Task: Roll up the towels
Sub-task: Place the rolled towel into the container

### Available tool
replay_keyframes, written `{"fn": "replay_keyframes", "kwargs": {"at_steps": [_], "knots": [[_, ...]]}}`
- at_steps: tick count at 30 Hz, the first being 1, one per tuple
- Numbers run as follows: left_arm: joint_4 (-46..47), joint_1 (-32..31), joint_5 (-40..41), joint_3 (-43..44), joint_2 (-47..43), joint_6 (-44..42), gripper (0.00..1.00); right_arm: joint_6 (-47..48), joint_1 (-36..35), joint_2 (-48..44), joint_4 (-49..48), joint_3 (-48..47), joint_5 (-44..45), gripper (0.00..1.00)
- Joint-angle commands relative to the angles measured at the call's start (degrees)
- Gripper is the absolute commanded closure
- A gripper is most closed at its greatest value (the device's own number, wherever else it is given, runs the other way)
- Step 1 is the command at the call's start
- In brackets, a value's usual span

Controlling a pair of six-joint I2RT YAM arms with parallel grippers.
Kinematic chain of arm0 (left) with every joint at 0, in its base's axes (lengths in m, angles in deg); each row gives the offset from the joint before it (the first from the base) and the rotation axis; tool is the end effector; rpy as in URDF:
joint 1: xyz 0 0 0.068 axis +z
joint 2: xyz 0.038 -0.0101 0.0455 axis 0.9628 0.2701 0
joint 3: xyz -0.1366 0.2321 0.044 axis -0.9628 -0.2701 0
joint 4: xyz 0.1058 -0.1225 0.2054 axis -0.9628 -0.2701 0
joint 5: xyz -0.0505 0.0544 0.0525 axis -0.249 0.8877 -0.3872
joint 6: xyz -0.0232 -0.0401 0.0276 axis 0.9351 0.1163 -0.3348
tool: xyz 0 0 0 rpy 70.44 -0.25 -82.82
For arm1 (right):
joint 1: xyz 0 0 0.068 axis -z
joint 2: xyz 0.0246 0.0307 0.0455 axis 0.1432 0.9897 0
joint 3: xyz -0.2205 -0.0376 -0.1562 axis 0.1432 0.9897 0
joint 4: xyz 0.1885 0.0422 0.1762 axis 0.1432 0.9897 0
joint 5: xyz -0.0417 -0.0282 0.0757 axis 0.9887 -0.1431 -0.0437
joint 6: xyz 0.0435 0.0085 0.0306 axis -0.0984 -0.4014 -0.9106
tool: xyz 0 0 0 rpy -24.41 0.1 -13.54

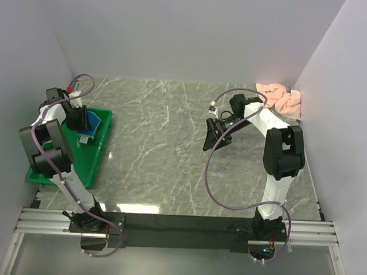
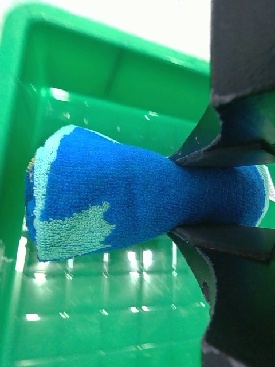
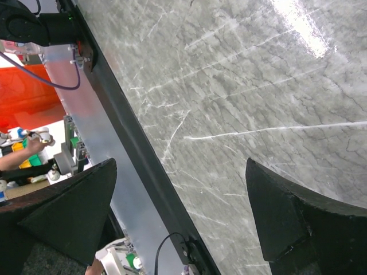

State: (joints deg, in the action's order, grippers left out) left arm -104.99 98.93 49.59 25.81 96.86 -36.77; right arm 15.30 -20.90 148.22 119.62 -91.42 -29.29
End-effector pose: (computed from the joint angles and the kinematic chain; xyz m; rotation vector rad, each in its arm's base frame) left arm 0.3550 0.1496 0.1988 -0.1637 2.5853 -0.2158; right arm 0.3515 0.1083 0.2087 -0.8065 2.6106 1.3740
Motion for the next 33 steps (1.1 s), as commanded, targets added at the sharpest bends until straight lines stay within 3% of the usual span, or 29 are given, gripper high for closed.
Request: {"fn": "replay_keyframes", "kwargs": {"at_steps": [1,26,29,33], "knots": [[4.1,-1.7,-1.0,0.0,-0.3,3.1,0.99,1.1,0.5,-1.5,1.1,0.1,-0.2,0.01],[3.4,-3.2,-10.6,-2.4,2.4,2.5,0.84,2.6,0.8,-0.1,2.3,-0.1,-1.6,0.00],[3.3,-3.5,-10.0,-2.2,3.2,2.4,0.80,2.8,0.9,-0.2,2.5,0.3,-1.7,0.00],[3.7,-3.5,-8.9,-2.8,3.1,2.1,0.55,3.0,0.8,-0.1,2.6,0.2,-1.9,0.00]]}}
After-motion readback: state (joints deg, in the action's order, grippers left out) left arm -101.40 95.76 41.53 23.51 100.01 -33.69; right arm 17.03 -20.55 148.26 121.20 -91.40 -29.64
